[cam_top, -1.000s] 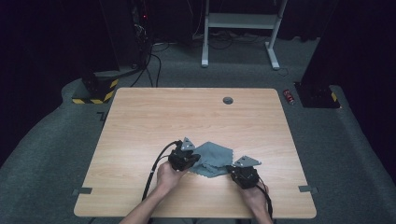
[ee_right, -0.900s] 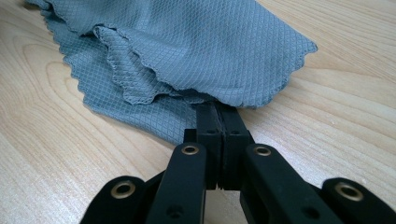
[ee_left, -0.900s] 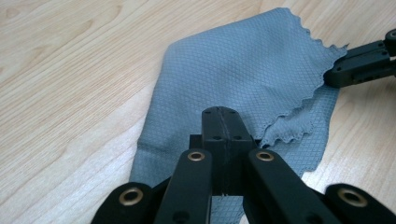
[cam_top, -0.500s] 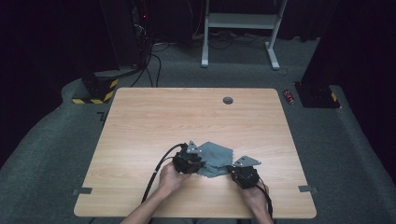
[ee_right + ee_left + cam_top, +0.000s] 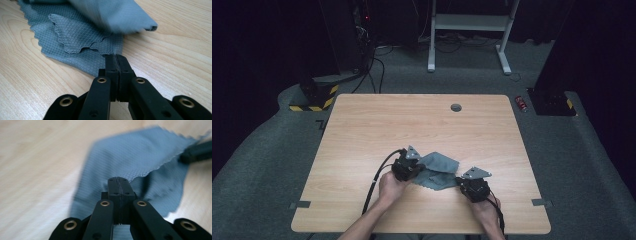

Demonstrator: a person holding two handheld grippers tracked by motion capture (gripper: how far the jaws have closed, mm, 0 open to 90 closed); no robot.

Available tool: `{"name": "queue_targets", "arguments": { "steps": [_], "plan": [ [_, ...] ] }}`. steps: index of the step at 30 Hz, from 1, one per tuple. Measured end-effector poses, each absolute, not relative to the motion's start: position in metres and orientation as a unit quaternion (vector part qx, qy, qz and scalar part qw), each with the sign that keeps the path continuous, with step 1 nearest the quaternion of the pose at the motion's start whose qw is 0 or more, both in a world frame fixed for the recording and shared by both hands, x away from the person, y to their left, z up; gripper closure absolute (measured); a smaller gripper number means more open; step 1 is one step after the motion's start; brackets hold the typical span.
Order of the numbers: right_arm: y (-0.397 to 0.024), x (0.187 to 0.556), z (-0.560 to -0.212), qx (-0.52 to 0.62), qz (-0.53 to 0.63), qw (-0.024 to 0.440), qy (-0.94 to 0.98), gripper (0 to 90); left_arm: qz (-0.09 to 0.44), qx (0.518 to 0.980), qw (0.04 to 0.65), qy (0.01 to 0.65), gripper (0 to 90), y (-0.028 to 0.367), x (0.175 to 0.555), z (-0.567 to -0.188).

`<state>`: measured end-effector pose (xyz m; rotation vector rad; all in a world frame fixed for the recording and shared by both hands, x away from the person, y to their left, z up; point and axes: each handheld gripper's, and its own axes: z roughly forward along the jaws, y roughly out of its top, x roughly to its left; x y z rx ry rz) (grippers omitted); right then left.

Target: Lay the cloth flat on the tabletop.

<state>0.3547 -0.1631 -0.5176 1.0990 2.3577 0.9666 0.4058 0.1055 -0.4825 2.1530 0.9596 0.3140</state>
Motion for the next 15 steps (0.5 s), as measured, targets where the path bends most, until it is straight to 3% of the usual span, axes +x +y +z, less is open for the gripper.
{"name": "queue_targets", "arguments": {
  "steps": [11,15],
  "plan": [
    [-0.173,0.355,-0.516,0.401,0.339,0.188,0.830,89.2,0.135,0.781,0.374,0.481,90.0,0.166,0.421,-0.492],
    [-0.175,0.356,-0.515,0.406,0.338,0.191,0.827,83.1,0.121,0.779,0.342,0.512,89.3,0.179,0.424,-0.512]
  ]
}}
